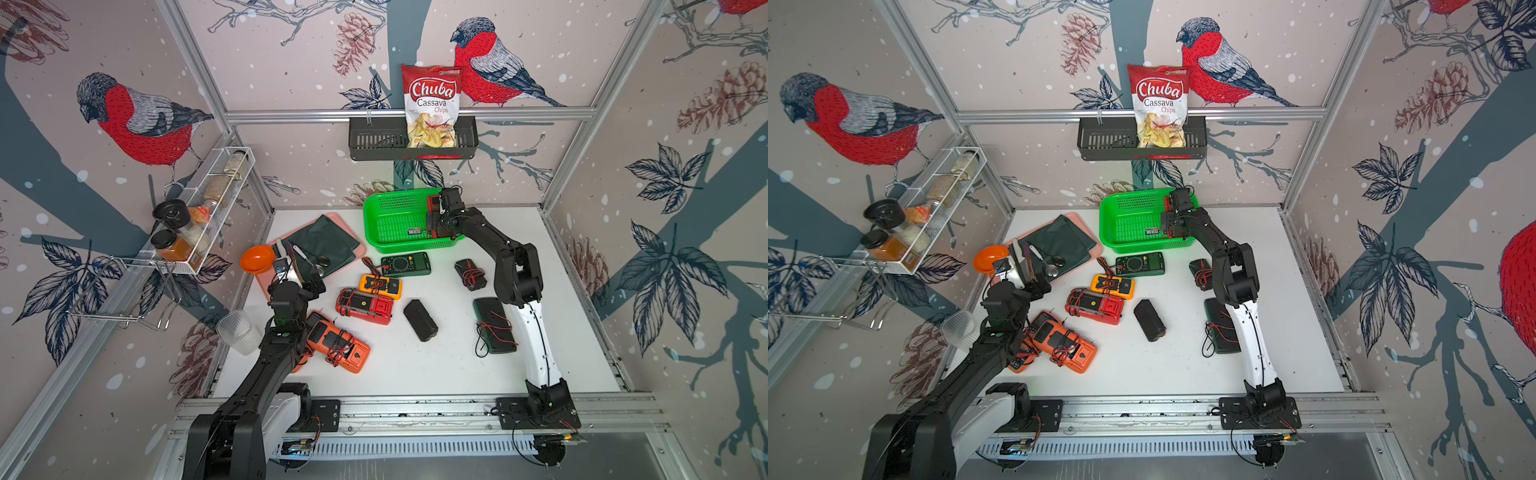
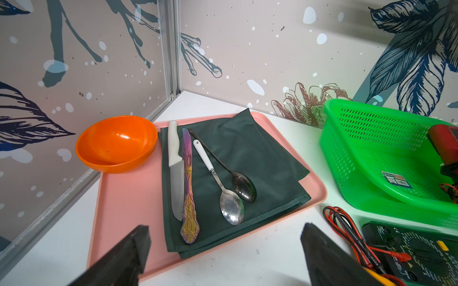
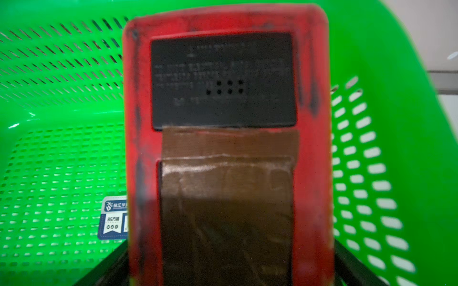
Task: Put the multimeter into the basket
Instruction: Place the multimeter in the basket.
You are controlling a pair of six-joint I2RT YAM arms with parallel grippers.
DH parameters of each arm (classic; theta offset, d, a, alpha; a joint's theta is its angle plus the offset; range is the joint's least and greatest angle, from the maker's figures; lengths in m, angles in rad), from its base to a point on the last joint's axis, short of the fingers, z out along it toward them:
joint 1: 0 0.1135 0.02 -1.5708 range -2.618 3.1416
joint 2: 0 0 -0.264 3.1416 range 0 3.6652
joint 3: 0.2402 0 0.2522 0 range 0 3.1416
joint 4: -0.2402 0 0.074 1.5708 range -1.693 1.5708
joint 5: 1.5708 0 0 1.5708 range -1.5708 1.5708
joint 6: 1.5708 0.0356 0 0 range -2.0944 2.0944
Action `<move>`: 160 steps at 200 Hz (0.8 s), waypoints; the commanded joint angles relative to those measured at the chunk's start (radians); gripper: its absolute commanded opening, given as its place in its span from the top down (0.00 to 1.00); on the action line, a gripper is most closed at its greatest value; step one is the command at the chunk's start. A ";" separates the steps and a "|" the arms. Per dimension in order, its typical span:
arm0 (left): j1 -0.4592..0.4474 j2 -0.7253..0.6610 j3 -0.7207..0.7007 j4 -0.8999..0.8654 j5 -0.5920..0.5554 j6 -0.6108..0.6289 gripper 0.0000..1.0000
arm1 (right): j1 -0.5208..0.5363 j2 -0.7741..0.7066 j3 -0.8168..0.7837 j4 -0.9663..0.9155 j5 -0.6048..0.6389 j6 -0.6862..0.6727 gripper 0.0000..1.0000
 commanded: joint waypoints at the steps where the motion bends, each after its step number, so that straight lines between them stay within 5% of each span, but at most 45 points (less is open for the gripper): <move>1: 0.001 -0.002 0.008 0.039 -0.008 -0.010 0.02 | 0.007 0.006 -0.002 -0.008 0.008 0.000 0.73; 19: 0.000 -0.004 0.006 0.040 -0.013 -0.011 0.02 | 0.011 0.014 -0.003 -0.018 0.008 0.000 0.60; 47: 0.001 -0.005 0.006 0.040 -0.016 -0.012 0.02 | 0.020 0.020 -0.007 -0.029 0.027 -0.001 0.00; 160: 0.001 -0.008 0.006 0.038 -0.016 -0.018 0.02 | 0.026 -0.076 -0.010 -0.034 0.048 0.014 0.00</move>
